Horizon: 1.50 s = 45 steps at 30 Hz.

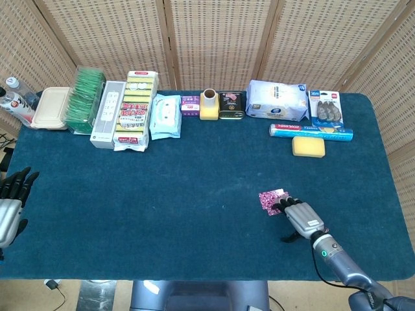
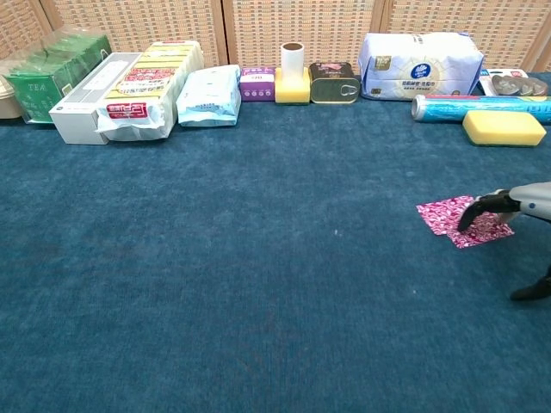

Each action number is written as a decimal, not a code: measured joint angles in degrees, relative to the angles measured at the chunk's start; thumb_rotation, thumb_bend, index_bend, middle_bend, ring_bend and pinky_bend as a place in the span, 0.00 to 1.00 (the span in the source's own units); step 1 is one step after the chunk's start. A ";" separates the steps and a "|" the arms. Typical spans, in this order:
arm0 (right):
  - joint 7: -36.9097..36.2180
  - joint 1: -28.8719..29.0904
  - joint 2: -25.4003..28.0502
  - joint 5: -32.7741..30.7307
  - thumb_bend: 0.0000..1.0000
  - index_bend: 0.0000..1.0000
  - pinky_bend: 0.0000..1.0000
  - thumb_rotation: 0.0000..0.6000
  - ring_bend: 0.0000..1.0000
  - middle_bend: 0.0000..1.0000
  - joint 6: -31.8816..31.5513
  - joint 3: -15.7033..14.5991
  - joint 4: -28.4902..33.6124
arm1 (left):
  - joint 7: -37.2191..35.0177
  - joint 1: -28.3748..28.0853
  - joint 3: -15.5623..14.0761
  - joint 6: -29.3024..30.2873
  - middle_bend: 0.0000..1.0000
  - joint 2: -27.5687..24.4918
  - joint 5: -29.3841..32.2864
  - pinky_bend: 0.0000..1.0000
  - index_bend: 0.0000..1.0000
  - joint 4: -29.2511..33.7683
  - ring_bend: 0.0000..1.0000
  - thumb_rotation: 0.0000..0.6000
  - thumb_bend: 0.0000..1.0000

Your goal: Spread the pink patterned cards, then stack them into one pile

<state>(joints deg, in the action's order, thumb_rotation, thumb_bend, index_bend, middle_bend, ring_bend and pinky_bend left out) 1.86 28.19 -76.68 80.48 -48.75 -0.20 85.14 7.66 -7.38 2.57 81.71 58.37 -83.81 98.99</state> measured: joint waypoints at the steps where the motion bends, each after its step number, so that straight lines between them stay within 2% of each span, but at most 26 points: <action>1: 0.32 0.29 -0.26 -0.35 0.00 0.23 0.19 0.91 0.12 0.19 0.19 0.24 0.17 | -0.07 0.01 0.00 0.01 0.00 -0.02 0.00 0.08 0.00 -0.01 0.00 1.00 0.09; 24: 9.66 6.82 -5.95 -11.30 0.00 0.23 0.19 0.90 0.12 0.17 4.42 5.11 1.36 | -0.06 0.06 -0.25 0.24 0.00 0.03 -0.35 0.08 0.00 -0.05 0.00 1.00 0.09; 35: 12.53 11.55 -9.69 -19.97 0.00 0.23 0.19 0.90 0.11 0.16 6.37 8.59 0.48 | -0.18 0.51 -0.59 0.97 0.00 0.06 -0.90 0.08 0.00 0.04 0.00 1.00 0.09; 45: 18.23 16.02 -12.71 -29.27 0.00 0.23 0.18 0.91 0.10 0.15 6.65 9.87 -1.03 | -0.45 0.78 -0.82 1.47 0.00 0.05 -1.53 0.08 0.00 0.02 0.00 1.00 0.09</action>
<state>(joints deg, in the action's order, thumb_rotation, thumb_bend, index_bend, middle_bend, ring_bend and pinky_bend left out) 20.08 44.21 -89.39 51.22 -42.11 9.67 84.11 7.21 -6.60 1.76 83.18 58.43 -85.35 99.01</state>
